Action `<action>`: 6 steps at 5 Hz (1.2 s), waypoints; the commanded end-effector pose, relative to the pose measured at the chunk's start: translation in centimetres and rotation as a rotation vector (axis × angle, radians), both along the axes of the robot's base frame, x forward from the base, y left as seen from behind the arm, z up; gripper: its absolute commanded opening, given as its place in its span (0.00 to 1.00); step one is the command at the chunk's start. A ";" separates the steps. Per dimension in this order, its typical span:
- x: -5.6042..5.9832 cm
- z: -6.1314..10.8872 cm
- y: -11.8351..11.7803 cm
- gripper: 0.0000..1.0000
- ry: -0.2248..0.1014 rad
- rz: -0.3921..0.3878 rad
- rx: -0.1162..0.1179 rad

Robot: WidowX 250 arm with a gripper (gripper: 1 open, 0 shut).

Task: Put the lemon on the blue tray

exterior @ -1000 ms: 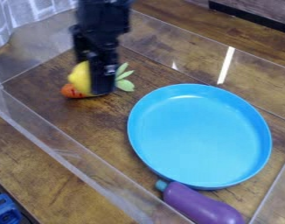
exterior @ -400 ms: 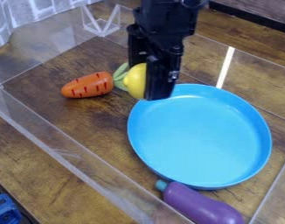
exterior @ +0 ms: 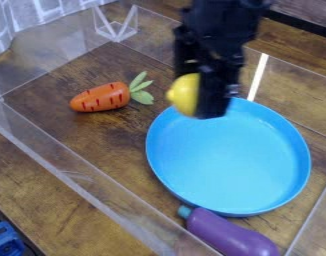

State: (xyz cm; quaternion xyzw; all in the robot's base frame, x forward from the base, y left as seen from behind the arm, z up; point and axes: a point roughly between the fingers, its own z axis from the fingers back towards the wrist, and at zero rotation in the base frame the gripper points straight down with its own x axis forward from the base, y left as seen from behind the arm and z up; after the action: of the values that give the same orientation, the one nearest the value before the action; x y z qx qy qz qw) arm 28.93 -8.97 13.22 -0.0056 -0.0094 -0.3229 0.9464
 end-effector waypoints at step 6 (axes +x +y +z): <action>3.1 -4.3 -6.1 1.00 -0.077 -0.033 -0.058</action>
State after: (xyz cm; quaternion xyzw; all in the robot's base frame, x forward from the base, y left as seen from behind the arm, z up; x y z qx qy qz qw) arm 31.24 -14.58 6.95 -0.0178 -0.0210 -0.3359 0.9415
